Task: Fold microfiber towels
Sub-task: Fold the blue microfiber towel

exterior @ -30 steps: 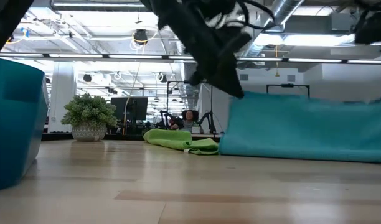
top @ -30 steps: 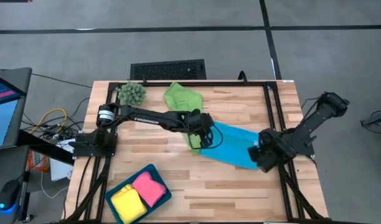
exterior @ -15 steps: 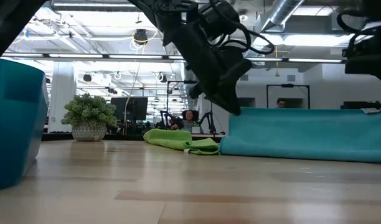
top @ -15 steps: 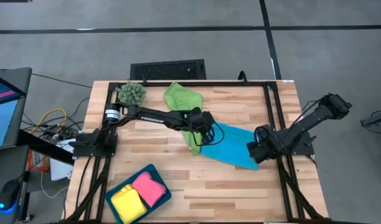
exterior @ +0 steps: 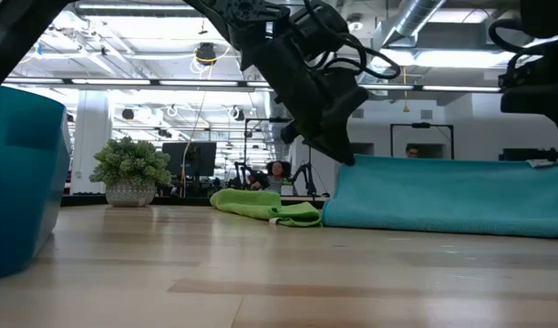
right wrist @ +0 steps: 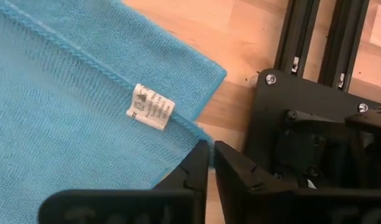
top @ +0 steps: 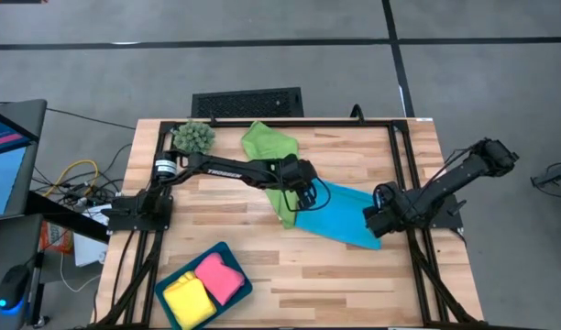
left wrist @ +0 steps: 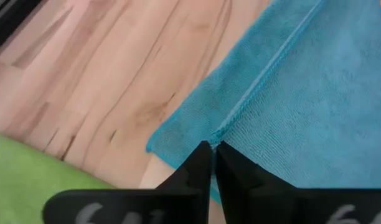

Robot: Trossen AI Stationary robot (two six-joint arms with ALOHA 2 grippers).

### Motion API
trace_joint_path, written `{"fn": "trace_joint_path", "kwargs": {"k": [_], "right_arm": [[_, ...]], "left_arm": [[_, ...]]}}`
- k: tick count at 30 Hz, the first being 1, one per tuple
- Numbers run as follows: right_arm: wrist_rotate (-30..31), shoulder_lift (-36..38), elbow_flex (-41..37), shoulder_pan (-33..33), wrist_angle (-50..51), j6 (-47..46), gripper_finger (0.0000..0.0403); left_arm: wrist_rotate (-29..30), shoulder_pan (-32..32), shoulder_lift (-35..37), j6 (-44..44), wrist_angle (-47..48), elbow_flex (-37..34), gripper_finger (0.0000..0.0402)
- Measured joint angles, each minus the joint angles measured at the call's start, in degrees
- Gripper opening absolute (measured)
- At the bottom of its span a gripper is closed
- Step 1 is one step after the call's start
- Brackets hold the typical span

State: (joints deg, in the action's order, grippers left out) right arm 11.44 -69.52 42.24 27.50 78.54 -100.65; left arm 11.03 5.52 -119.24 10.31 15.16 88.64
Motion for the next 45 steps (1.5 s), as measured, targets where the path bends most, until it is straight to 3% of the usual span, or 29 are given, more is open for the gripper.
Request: {"fn": "trace_joint_path", "kwargs": {"k": [4, 15, 17, 21, 24, 28, 34, 37, 45], "right_arm": [[0.3, 0.0, 0.0, -0.8, 0.2, -0.9, 0.0066], [0.7, 0.0, 0.0, -2.9, 1.0, 0.3, 0.013], [1.3, 0.1, 0.0, -2.9, 0.8, 2.2, 0.014], [3.6, 0.3, 1.3, 0.8, -4.9, 8.9, 0.0153], [4.8, 0.2, 1.7, 6.7, -13.5, 15.5, 0.0155], [6.4, -1.9, 1.3, 15.6, -23.5, 19.0, 0.0149], [7.5, -7.3, 1.2, 23.3, -24.2, 14.7, 0.0135], [7.2, -9.8, 1.2, 24.9, -24.2, 14.7, 0.0133], [5.7, -13.5, 1.2, 25.8, -24.6, 13.6, 0.0142]], "left_arm": [[1.6, 0.2, 0.0, -1.0, -0.1, 0.0, 0.0051], [-3.3, 3.0, 0.0, 0.3, -0.1, 0.0, 0.017], [-9.7, 3.6, 0.3, 0.4, 0.1, 0.0, 0.0176], [-28.6, 3.8, 1.3, -0.2, 0.4, 0.0, 0.0175], [-35.9, 0.8, 1.5, -4.3, 3.1, 0.0, 0.017], [-32.9, -5.8, 1.5, -13.8, 8.1, 0.0, 0.0167], [-13.3, -14.2, 0.9, -23.8, 6.8, 0.0, 0.0167], [-8.0, -14.2, 1.0, -24.9, 3.9, -1.1, 0.0167], [-13.8, -9.9, 1.0, -17.0, 3.4, -5.8, 0.0167]]}}
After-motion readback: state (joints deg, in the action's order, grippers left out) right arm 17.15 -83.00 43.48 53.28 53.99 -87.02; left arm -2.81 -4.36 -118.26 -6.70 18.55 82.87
